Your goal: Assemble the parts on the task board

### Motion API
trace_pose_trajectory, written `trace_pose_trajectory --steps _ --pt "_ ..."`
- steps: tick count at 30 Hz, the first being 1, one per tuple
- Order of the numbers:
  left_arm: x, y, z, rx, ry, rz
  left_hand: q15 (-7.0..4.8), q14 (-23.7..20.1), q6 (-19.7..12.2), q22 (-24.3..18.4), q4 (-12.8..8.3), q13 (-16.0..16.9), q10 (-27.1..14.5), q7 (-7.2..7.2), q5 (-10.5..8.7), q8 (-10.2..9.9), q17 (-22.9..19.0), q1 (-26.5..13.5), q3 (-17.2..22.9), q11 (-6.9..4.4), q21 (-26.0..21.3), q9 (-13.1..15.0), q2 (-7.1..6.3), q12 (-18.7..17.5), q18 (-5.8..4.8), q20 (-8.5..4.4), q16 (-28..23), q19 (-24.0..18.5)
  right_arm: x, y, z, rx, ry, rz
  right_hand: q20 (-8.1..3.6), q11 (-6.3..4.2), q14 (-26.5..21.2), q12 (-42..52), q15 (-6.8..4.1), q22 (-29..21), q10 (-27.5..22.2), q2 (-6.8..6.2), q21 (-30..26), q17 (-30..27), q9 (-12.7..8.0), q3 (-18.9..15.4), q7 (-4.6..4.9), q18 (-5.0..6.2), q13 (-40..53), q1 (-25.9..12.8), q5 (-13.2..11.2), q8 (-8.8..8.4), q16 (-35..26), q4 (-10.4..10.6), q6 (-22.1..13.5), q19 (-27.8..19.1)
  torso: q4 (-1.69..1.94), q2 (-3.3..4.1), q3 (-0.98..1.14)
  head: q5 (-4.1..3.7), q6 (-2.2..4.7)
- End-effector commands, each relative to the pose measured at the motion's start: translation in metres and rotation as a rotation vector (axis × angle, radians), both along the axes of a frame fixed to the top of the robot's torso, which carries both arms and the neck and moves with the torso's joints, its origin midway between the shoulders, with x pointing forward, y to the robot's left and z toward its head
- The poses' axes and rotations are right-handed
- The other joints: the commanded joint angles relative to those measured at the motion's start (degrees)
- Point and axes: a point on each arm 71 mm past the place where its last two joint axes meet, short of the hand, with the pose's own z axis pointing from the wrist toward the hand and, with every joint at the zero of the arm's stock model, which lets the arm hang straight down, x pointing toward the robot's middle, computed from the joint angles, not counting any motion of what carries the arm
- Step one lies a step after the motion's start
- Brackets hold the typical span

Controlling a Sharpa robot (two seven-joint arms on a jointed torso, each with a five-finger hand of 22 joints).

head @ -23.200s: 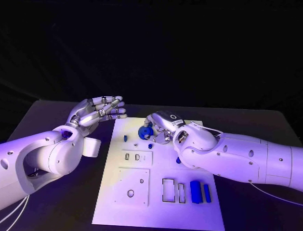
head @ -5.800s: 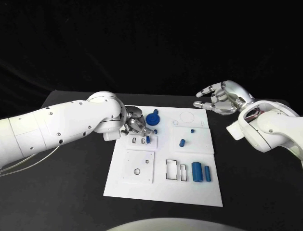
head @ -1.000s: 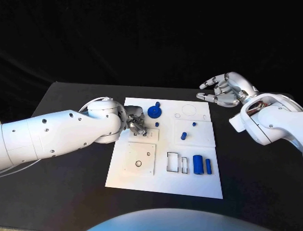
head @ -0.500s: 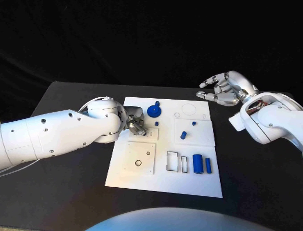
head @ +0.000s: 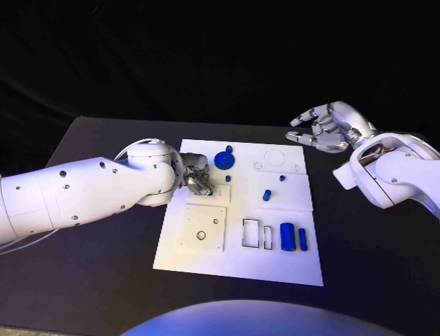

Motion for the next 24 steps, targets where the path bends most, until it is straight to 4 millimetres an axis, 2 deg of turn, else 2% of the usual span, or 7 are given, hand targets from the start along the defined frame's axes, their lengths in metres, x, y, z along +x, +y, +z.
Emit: trace_pose_trajectory --steps 1,12,24 --pt "-0.0025 0.0001 -0.0057 0.013 0.035 -0.004 -0.41 4.77 0.38 0.11 -11.78 -0.01 0.52 -0.2 0.29 -0.02 10.77 -0.42 12.34 -0.15 0.22 0.07 0.34 0.16 -0.99 -0.01 0.23 0.54 -0.0003 0.0005 -0.0001 -0.004 -0.004 0.006 -0.13 -0.21 4.32 -0.09 -0.26 5.46 -0.3 0.01 -0.17 7.78 -0.02 0.1 -0.26 0.7 -0.05 -0.82 0.44 0.39 -0.2 0.17 -0.32 -0.2 -0.01 0.01 -0.02 0.05 0.03" --pt "-0.002 -0.003 -0.0056 -0.004 0.04 0.001 -0.59 4.78 0.75 0.18 -9.98 -0.12 0.92 -0.63 -1.14 -0.19 10.76 -3.48 11.41 -0.42 0.1 0.31 1.01 0.0 -1.02 -0.13 0.2 0.58 -0.0001 0.0002 -0.0003 -0.005 0.0 -0.002 -0.14 -0.2 4.33 -0.08 -0.26 5.47 -0.3 0.84 -0.25 7.81 -0.07 0.15 -0.25 0.7 -0.11 -2.33 0.58 0.63 -0.2 0.21 -0.49 -0.16 0.0 0.01 0.02 -0.1 0.0" --pt "-0.0015 -0.0053 -0.0068 -0.003 0.058 -0.003 -0.84 4.79 1.22 0.18 -7.62 0.56 1.36 -1.11 -1.97 -0.4 10.76 -6.21 8.5 -0.74 -0.09 0.51 0.45 0.3 -1.04 -0.35 0.17 0.64 0.0003 -0.0009 -0.0009 -0.008 0.007 -0.01 -0.14 -0.2 4.31 -0.08 -0.26 5.42 -0.31 1.37 -0.41 7.67 -0.12 0.14 -0.26 0.73 -0.16 -3.48 0.68 0.82 -0.27 0.23 -0.6 -0.19 -0.06 0.03 0.04 -0.1 0.01"
